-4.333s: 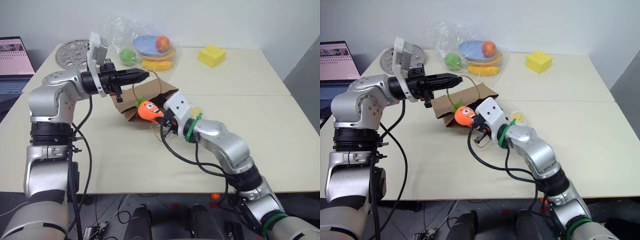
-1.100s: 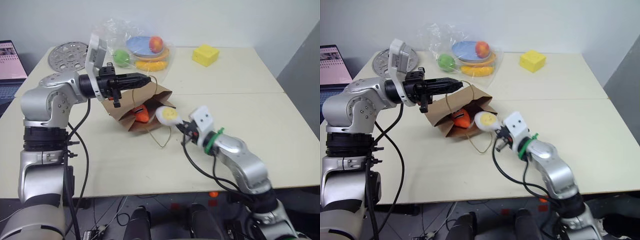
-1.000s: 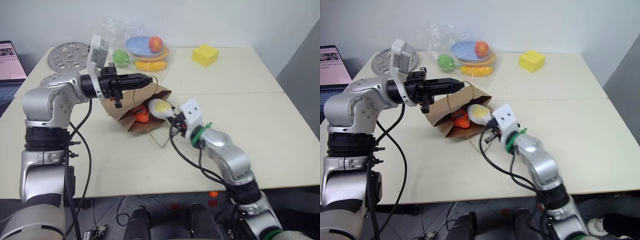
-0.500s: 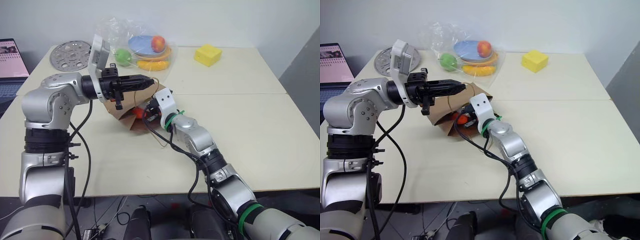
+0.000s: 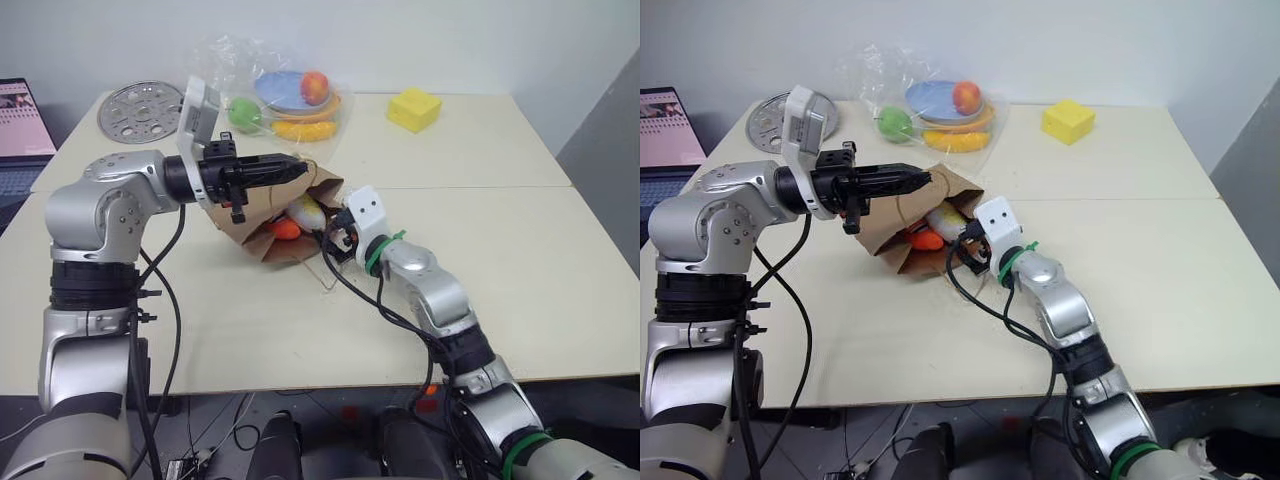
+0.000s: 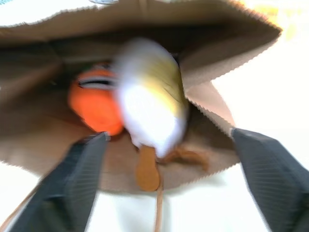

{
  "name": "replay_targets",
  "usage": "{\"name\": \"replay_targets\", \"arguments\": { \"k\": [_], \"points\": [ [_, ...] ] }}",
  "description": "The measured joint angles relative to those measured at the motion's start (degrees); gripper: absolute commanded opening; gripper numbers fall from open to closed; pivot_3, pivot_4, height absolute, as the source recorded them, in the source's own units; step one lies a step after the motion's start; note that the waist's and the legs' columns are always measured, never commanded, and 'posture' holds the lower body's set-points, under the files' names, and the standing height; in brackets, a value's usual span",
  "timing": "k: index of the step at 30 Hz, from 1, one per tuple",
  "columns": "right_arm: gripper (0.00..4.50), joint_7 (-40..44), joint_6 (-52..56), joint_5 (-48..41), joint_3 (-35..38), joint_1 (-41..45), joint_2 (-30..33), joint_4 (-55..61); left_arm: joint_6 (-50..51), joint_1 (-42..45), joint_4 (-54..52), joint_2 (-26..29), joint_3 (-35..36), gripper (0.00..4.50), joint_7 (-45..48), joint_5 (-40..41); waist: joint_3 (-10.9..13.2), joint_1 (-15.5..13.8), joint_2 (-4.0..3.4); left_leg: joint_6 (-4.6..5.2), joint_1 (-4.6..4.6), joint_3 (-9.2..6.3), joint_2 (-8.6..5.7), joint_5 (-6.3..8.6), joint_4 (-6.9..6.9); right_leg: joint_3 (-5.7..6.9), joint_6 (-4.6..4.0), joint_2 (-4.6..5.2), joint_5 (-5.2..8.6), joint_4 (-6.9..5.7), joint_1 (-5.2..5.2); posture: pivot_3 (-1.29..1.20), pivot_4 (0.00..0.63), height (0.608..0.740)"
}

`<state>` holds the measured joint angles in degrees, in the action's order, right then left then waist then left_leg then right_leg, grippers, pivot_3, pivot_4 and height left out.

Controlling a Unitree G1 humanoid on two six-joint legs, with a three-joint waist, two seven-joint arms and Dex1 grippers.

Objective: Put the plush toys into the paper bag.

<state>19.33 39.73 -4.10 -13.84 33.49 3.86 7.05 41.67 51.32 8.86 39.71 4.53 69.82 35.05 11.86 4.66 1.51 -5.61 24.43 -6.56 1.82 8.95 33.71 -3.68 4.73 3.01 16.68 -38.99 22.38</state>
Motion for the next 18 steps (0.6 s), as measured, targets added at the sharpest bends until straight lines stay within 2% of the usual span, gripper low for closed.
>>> {"name": "replay_targets", "arguments": {
  "k": [4,7,13,16,18],
  "points": [
    [4.47,1.1,5.9,-1.6,-0.4,-3.3,2.6,7.4,-0.3,0.0,0.1,0.0,0.0,0.0,-0.2,0.0,0.0,0.0,0.0,0.0,0.0,0.02,0.0,0.0,0.02,-0.02,0.0,0.0,0.0,0.0,-0.01,0.0,0.15,0.74],
    [4.47,1.3,8.2,-1.7,-0.6,-4.9,3.2,8.7,-0.6,0.0,0.1,0.0,0.0,0.0,-0.2,0.0,0.0,0.0,0.01,0.0,-0.01,0.02,0.0,0.0,0.03,-0.03,0.0,0.0,0.0,0.01,-0.01,0.0,0.15,0.74],
    [4.47,0.0,7.0,-1.5,-1.1,-4.3,-0.6,-3.1,-0.7,-0.1,0.0,0.0,0.1,0.0,-0.5,0.0,0.0,0.1,0.0,0.0,-0.01,0.04,0.0,0.0,0.03,-0.04,0.0,0.0,0.0,0.0,-0.01,0.0,0.15,0.74],
    [3.88,-0.2,3.6,-0.5,-2.1,-2.6,-1.1,-7.5,-0.7,-0.3,-0.1,0.1,0.1,0.0,-0.6,0.1,0.0,0.1,0.01,0.0,-0.01,0.04,0.0,0.0,0.03,-0.04,0.0,0.0,0.0,0.02,-0.01,0.0,0.15,0.74],
    [3.24,0.2,2.1,0.1,-2.6,-2.6,-0.5,-8.1,-0.6,-0.7,-0.3,0.1,0.3,0.0,-0.7,0.2,0.0,0.1,0.01,0.0,-0.01,0.04,0.0,0.0,0.02,-0.03,0.0,0.0,0.0,0.02,-0.01,0.0,0.15,0.74]
  ]
}}
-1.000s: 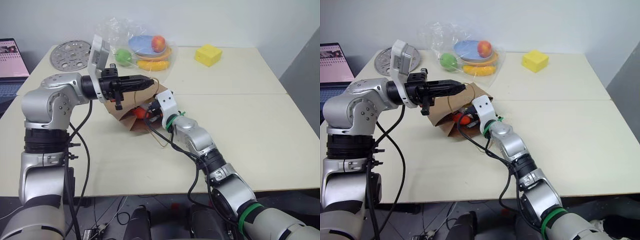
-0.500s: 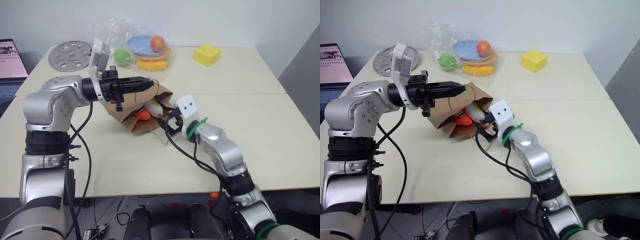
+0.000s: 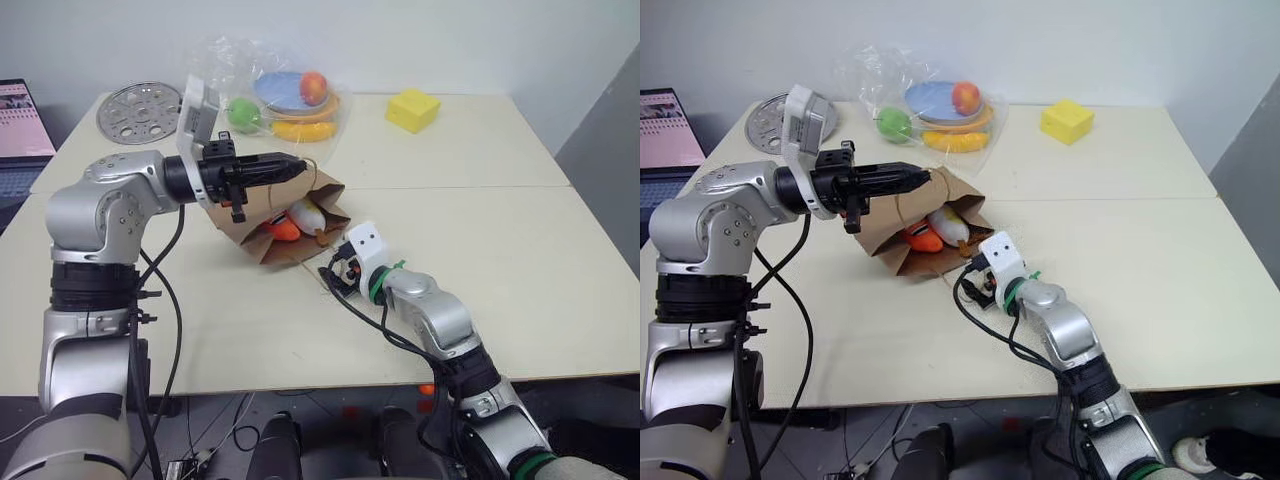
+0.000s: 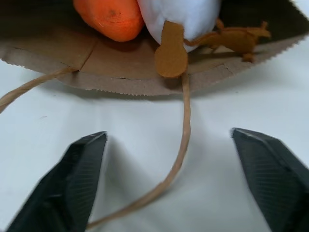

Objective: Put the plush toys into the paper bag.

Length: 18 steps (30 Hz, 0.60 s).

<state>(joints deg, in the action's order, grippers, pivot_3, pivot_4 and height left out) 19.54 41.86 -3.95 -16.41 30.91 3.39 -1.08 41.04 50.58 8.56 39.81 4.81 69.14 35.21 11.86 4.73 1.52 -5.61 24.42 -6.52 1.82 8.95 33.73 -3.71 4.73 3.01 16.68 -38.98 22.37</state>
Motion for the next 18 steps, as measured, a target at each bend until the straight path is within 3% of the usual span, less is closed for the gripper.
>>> {"name": "replay_targets", "arguments": {
  "k": [9,14,18],
  "points": [
    [0.01,3.0,-0.8,-0.1,-1.1,-1.6,1.7,2.5,0.5,-1.6,-1.6,0.4,0.8,0.0,-1.2,0.8,0.0,0.0,0.0,0.0,0.0,0.0,0.0,0.0,0.01,0.0,0.0,0.0,0.0,0.0,0.0,0.0,0.15,0.74],
    [0.01,4.8,0.2,-4.4,2.6,-2.4,1.7,7.7,0.6,-1.6,-1.5,0.6,0.9,0.0,-1.6,0.9,0.0,-0.1,0.0,0.0,0.01,-0.01,0.0,0.0,0.0,0.0,0.0,0.0,0.0,0.0,0.0,0.0,0.15,0.74],
    [0.01,7.2,6.9,-15.7,13.0,1.2,2.8,18.5,-0.2,0.5,1.3,0.6,1.4,0.0,-2.3,0.8,0.0,-0.3,0.0,0.0,0.03,-0.03,0.0,0.0,0.04,0.02,0.0,0.0,0.0,-0.01,-0.01,0.0,0.15,0.74]
  ]
}}
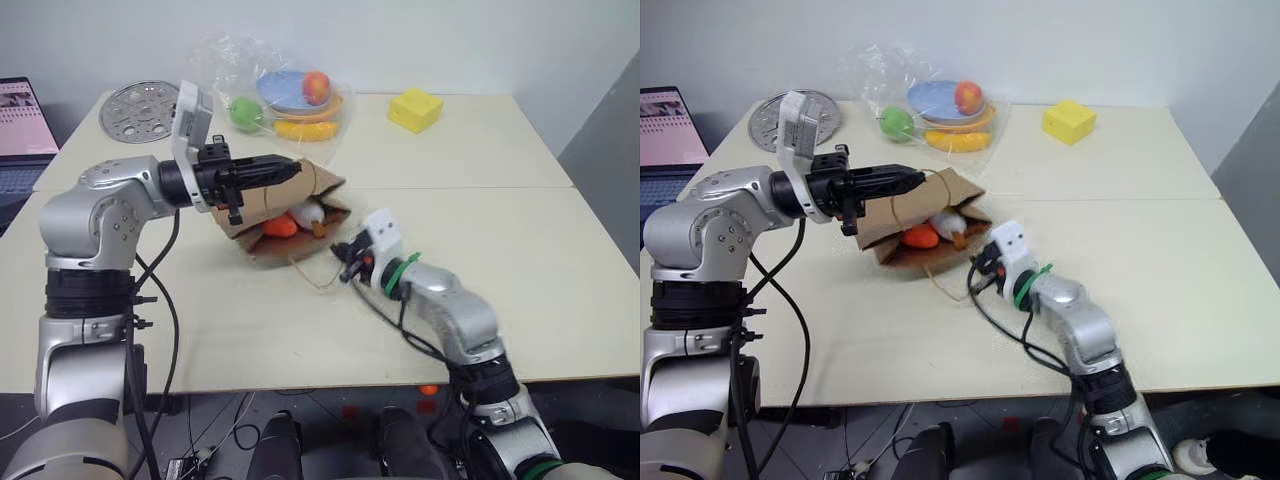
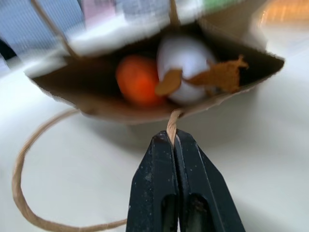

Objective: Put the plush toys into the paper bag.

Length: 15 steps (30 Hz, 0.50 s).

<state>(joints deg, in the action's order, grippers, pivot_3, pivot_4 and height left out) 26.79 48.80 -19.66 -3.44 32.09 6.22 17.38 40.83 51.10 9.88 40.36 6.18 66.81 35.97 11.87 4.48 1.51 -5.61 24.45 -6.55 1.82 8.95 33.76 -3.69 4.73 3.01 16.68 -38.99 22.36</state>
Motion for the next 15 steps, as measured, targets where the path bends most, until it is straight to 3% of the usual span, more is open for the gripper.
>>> {"name": "replay_targets", "arguments": {
  "k": [7,15],
  "points": [
    [0.01,1.6,10.6,-12.6,5.5,9.2,3.4,6.4,-4.7,6.6,7.3,-0.5,0.3,0.0,0.3,-2.3,0.0,0.0,-0.01,0.0,-0.05,0.02,0.0,0.0,-0.03,-0.01,0.0,0.0,0.0,0.0,-0.01,0.0,0.15,0.74],
    [0.01,-3.2,12.4,-13.1,6.4,10.0,3.5,2.3,-7.9,5.6,10.0,-3.1,-1.5,0.0,1.4,-4.8,0.0,0.0,-0.01,0.01,0.0,0.02,0.0,0.0,-0.03,-0.01,0.0,0.0,0.0,0.01,0.03,0.0,0.15,0.74]
  ]
}}
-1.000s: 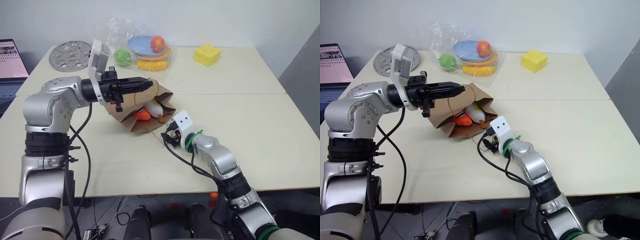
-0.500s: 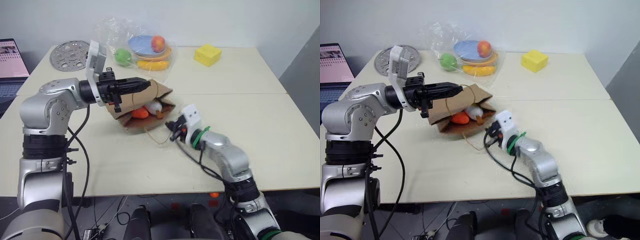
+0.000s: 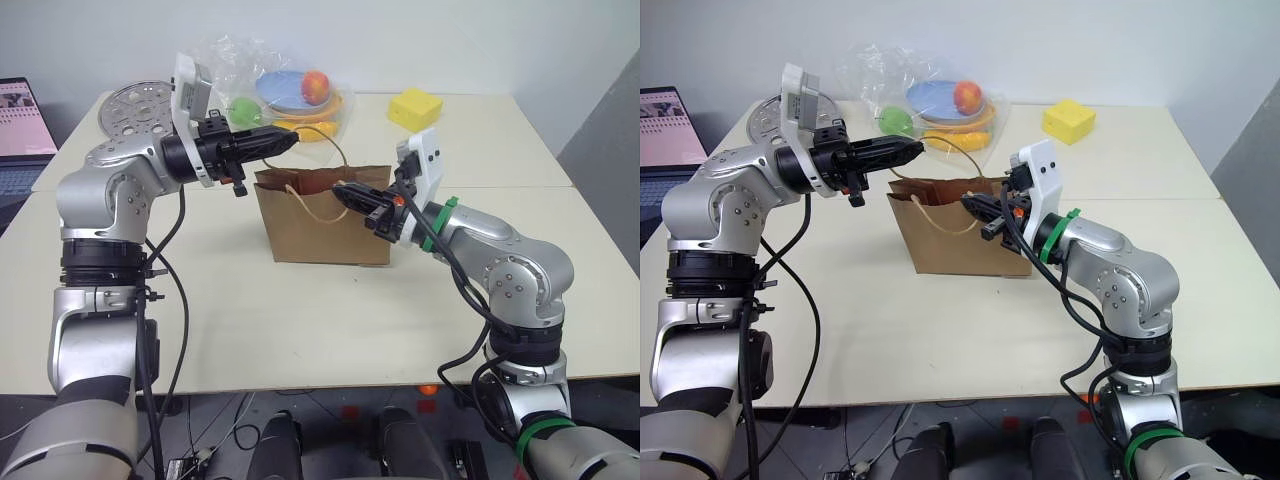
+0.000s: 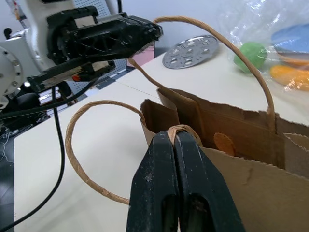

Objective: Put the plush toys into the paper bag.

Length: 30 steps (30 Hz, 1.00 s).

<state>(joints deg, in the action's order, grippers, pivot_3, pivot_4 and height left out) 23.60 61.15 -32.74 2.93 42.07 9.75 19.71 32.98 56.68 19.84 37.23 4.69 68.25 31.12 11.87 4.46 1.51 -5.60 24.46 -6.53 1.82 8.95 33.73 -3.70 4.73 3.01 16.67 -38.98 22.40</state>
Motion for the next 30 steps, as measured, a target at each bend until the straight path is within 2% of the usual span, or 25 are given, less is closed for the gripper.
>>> {"name": "replay_targets", "arguments": {
  "k": [4,9,13,20,23,25,30],
  "points": [
    [0.01,-3.0,-0.5,0.9,0.3,-0.4,0.5,-2.1,0.8,-1.2,-1.7,-1.6,-0.4,0.0,-0.1,0.3,0.0,0.0,0.0,0.0,0.01,0.0,0.0,0.0,0.01,-0.01,0.0,0.0,0.0,0.0,0.0,0.0,0.15,0.74],
    [0.01,-4.8,-1.4,3.6,1.0,-1.8,5.0,-4.4,2.6,-1.8,-4.6,-1.5,-0.4,0.0,0.3,0.5,0.0,0.0,-0.01,0.0,0.0,0.0,0.0,0.0,0.0,-0.01,0.0,0.0,0.0,0.0,0.0,0.0,0.15,0.74],
    [0.88,-3.6,-1.4,2.7,1.4,-2.8,7.0,-3.5,3.5,-2.0,-3.8,-0.9,-0.2,0.9,0.2,0.6,0.0,0.0,0.0,0.0,0.01,0.01,0.0,0.0,0.01,-0.01,0.0,0.0,0.0,0.01,0.0,0.0,0.15,0.74],
    [3.42,-2.1,0.7,-1.2,2.6,-2.7,8.7,0.5,5.7,-2.6,-1.9,8.9,3.1,3.08,4.5,2.4,0.0,0.5,-0.03,0.01,0.0,0.01,0.01,0.0,-0.04,-0.01,0.0,0.0,0.01,0.01,0.04,0.0,0.15,0.74],
    [4.45,-1.3,1.7,-2.8,2.5,-2.7,10.1,1.8,3.9,-5.5,-1.0,11.2,3.6,3.95,6.7,1.7,0.0,0.3,-0.03,0.0,0.01,0.03,0.01,0.0,-0.04,-0.02,0.0,0.01,0.01,0.03,0.04,0.0,0.15,0.74],
    [4.5,-0.6,1.9,-3.8,2.6,-2.7,11.8,2.6,-1.2,-8.5,0.0,11.4,3.1,4.48,8.9,-0.4,0.0,-0.1,-0.03,0.0,0.01,0.03,0.01,0.0,-0.04,0.0,-0.01,0.01,0.01,0.04,0.02,0.0,0.15,0.74],
    [4.5,0.4,2.2,-4.9,3.1,-2.6,15.3,2.6,-17.8,-11.9,7.7,8.5,-2.0,4.48,12.5,-8.5,0.0,-1.4,-0.02,0.0,0.04,0.05,0.01,0.0,0.0,-0.01,-0.03,0.01,0.01,0.09,0.01,0.0,0.15,0.74]
  ]
}}
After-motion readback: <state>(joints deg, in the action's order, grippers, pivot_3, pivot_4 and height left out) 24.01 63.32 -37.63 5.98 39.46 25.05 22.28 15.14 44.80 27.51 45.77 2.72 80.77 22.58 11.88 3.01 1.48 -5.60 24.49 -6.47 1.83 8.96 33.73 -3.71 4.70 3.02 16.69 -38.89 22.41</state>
